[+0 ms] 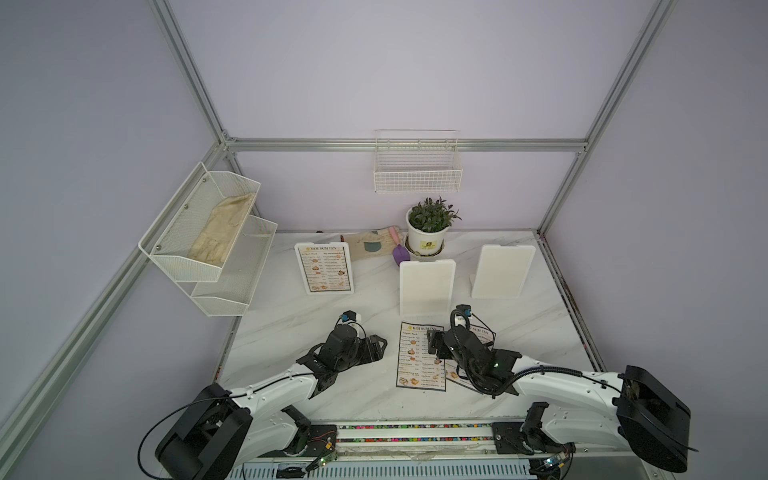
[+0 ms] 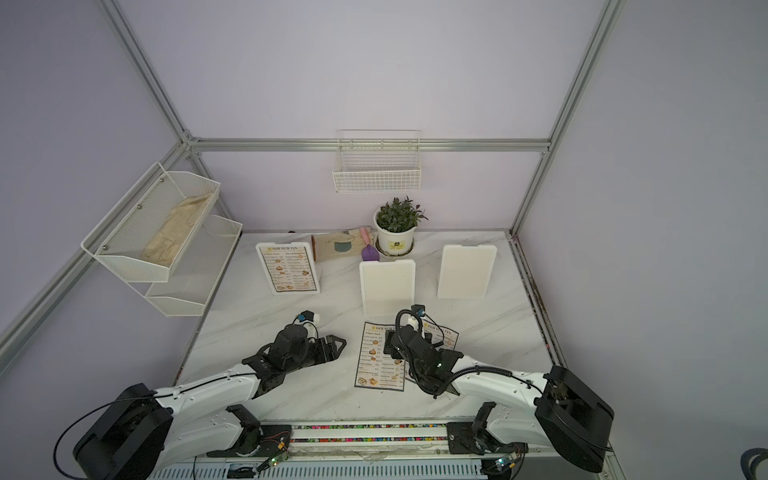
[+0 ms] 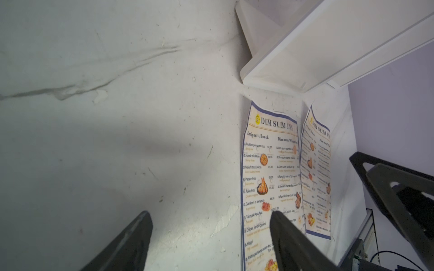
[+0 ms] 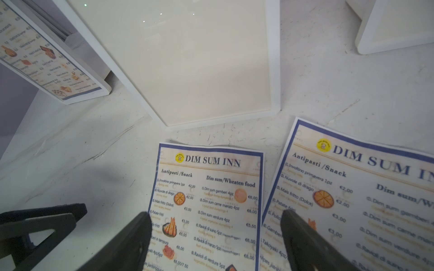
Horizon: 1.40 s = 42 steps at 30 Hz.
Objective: Insert the menus into the narrow rack
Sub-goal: Pick up the menu from the center of the board.
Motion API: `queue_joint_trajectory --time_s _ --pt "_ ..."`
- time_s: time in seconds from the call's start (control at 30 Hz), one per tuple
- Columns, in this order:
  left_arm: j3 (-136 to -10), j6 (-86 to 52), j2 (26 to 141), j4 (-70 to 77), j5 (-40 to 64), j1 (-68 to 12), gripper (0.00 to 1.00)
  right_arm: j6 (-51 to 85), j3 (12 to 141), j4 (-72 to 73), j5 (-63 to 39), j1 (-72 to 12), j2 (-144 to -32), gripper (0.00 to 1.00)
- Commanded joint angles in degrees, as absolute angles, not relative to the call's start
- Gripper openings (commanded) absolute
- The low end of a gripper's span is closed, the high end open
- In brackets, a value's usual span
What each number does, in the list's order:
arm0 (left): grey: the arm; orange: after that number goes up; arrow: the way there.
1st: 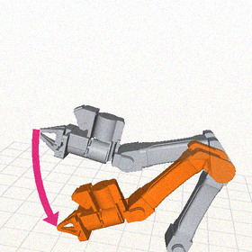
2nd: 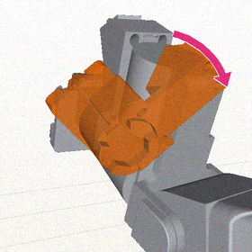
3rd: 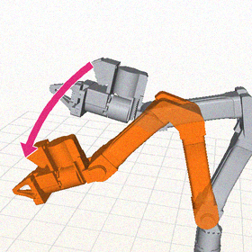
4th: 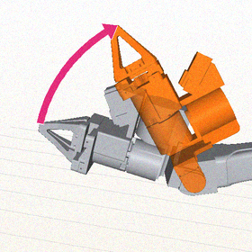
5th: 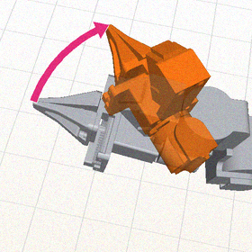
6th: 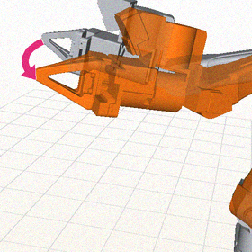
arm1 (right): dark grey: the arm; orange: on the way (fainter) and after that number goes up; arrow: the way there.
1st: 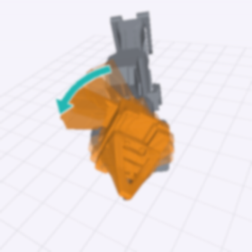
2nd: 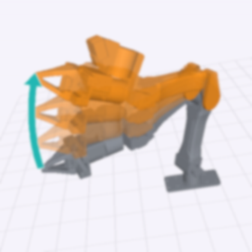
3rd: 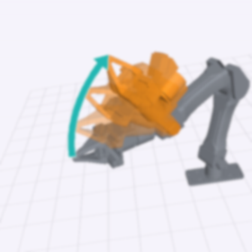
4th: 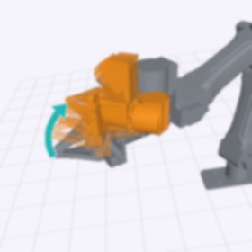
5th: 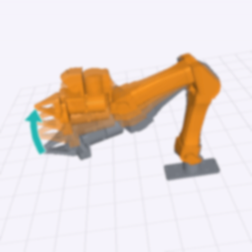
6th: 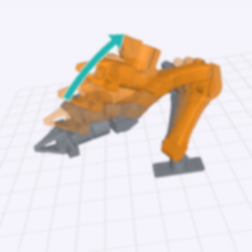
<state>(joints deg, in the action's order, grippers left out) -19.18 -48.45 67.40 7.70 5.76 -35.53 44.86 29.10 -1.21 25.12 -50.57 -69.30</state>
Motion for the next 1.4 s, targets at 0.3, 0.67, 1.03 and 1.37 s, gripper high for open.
queue_joint_trajectory --time_s 0.3,0.67,1.03,1.37 --pt "-27.0 -51.1 83.8 16.1 4.4 -39.9 0.69 42.7 25.6 3.2 15.4 -43.3 -70.6 0.84" --pt "-28.6 -51.9 90.2 18.5 3.9 -41.8 0.62 41.3 26.7 9.8 9.9 -43.0 -82.2 0.72" --pt "-31.0 -51.3 95.5 20.1 5.3 -41.8 0.53 41.4 28.8 13.3 6.6 -43.1 -88.0 0.67" --pt "-33.1 -50.7 98.5 19.9 5.6 -41.8 0.43 40.9 31.7 16.2 2.5 -43.2 -95.0 0.56"
